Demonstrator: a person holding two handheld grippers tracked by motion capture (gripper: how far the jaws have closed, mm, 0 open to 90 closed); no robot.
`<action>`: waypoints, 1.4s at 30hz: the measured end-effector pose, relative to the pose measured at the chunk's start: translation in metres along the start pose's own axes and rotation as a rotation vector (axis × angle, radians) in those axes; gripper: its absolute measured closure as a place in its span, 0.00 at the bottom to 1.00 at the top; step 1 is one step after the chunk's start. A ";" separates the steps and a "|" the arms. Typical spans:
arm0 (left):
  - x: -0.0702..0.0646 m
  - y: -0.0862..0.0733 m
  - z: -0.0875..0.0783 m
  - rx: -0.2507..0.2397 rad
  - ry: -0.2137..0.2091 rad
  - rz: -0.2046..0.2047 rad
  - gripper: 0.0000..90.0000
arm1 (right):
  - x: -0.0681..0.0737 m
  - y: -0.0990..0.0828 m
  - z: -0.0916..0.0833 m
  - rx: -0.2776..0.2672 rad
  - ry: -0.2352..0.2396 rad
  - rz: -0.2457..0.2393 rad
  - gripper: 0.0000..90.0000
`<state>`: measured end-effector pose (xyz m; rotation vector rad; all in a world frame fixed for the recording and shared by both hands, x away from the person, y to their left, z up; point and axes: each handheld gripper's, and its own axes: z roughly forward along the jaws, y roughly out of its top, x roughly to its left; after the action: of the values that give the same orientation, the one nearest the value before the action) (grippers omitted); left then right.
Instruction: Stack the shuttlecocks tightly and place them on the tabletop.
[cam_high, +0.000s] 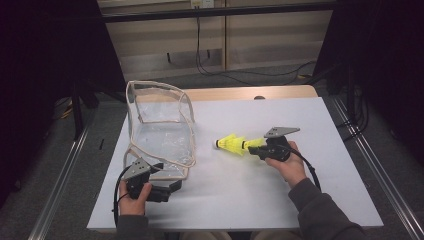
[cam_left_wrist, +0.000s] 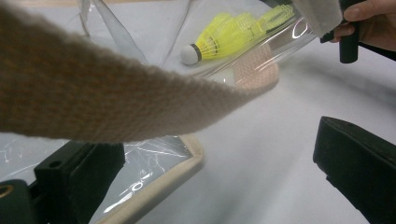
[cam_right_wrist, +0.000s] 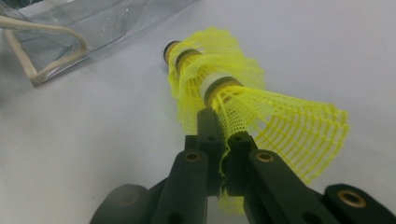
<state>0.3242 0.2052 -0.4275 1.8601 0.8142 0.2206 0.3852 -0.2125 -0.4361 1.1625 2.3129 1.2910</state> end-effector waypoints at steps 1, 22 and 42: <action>0.000 0.000 0.000 0.000 0.000 0.000 0.02 | 0.000 0.000 0.000 0.001 0.000 -0.001 0.98; 0.000 0.000 0.000 0.001 0.001 0.003 0.02 | 0.001 0.003 0.013 0.005 -0.010 0.002 0.98; 0.000 0.000 0.000 0.000 -0.001 0.000 0.02 | 0.008 0.005 0.023 0.004 0.002 -0.003 0.98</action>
<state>0.3241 0.2052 -0.4276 1.8596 0.8140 0.2200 0.3955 -0.1911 -0.4443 1.1585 2.3194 1.2875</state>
